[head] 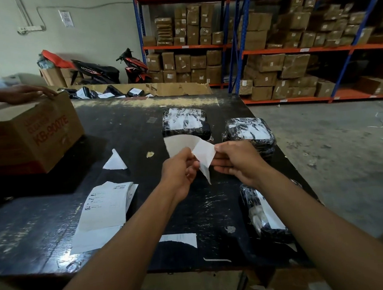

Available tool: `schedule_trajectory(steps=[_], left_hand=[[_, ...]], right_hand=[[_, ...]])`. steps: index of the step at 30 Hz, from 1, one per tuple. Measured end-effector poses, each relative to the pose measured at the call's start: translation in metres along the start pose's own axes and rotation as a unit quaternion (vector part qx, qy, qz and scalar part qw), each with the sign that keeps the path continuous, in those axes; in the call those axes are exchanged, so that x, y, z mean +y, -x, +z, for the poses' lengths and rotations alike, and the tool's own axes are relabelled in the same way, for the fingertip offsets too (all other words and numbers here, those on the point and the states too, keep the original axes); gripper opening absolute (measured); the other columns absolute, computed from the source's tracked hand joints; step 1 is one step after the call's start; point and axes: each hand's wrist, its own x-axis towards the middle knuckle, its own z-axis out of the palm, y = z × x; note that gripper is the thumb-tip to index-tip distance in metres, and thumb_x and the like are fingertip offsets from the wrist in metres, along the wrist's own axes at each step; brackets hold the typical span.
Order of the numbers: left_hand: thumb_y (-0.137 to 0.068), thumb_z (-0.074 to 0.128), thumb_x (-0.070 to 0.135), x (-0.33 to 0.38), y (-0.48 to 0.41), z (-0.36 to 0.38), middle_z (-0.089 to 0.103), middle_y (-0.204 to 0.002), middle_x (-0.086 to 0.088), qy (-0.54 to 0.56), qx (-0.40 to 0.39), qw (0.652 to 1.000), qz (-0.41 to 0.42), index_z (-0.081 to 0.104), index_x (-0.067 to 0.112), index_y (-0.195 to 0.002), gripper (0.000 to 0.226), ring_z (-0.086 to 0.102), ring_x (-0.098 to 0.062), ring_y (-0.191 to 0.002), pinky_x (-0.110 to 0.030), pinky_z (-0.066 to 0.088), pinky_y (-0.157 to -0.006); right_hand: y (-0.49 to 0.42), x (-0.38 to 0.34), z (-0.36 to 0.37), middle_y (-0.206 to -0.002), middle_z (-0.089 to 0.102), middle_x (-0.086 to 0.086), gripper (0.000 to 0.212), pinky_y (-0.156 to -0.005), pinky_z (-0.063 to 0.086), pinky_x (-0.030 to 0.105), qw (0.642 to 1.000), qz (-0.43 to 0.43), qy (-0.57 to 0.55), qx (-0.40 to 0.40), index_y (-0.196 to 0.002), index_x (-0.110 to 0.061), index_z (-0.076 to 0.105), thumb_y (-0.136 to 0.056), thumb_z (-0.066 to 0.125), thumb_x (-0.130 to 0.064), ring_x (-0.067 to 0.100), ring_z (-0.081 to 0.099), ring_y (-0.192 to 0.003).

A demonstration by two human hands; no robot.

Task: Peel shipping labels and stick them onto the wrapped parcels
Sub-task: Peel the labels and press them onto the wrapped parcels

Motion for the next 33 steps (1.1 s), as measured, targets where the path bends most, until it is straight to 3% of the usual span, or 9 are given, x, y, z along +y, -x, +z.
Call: schedule_trajectory(steps=[4,8,15,23,28,33], left_hand=[[-0.088,0.051,0.000,-0.002,-0.001,0.001,0.061,-0.079,-0.015,0.046,0.016,0.999,-0.003,0.058,-0.004,-0.086,0.008,0.060,-0.011,-0.053,-0.015,0.052,-0.050],[-0.088,0.058,0.004,-0.001,-0.003,-0.002,0.061,-0.092,-0.016,0.036,-0.035,0.999,-0.008,0.058,-0.003,-0.100,0.013,0.062,-0.019,-0.075,-0.022,0.057,-0.065],[-0.095,0.060,0.008,-0.009,-0.003,0.001,0.066,-0.084,-0.010,-0.027,-0.052,0.998,-0.014,0.065,-0.002,-0.097,0.011,0.058,-0.009,-0.062,-0.013,0.052,-0.054],[-0.095,0.058,0.010,-0.007,-0.004,-0.015,0.061,-0.082,-0.010,-0.018,0.062,0.998,-0.007,0.059,-0.001,-0.101,0.013,0.051,-0.008,-0.056,-0.014,0.045,-0.045],[-0.093,0.057,0.005,-0.004,-0.008,-0.024,0.054,-0.069,-0.006,0.003,0.155,0.988,0.017,0.060,0.002,-0.085,0.009,0.047,-0.008,-0.054,-0.014,0.040,-0.042],[-0.092,0.053,-0.001,-0.001,-0.011,-0.028,0.060,-0.082,-0.009,0.014,0.219,0.975,0.040,0.061,0.003,-0.086,0.010,0.046,-0.008,-0.055,-0.012,0.041,-0.043]], right_hand=[[0.003,0.006,0.005,-0.089,0.071,0.010,0.018,-0.080,0.056,0.036,1.000,0.008,-0.006,-0.018,-0.107,-0.004,0.064,-0.100,0.050,-0.012,0.020,0.069,-0.077],[0.000,0.013,0.002,-0.097,0.070,0.013,0.016,-0.074,0.056,0.033,1.000,0.013,0.003,0.019,-0.104,-0.008,0.064,-0.101,0.049,-0.013,0.022,0.068,-0.083],[-0.004,0.014,0.002,-0.089,0.071,0.007,0.023,-0.065,0.055,0.031,0.999,0.034,-0.003,0.028,-0.106,-0.010,0.065,-0.102,0.043,-0.008,0.017,0.067,-0.075],[-0.018,0.016,-0.014,-0.082,0.068,0.007,0.030,-0.065,0.051,0.031,0.991,0.087,-0.035,0.096,-0.093,-0.011,0.064,-0.100,0.037,-0.002,0.017,0.061,-0.072],[-0.025,0.014,-0.026,-0.086,0.068,0.009,0.031,-0.064,0.052,0.033,0.990,0.086,-0.020,0.113,-0.093,-0.009,0.065,-0.100,0.035,-0.001,0.020,0.062,-0.077],[-0.028,0.013,-0.042,-0.091,0.069,0.009,0.033,-0.067,0.056,0.039,0.989,0.084,-0.002,0.122,-0.084,-0.010,0.063,-0.101,0.036,-0.002,0.024,0.065,-0.082]])
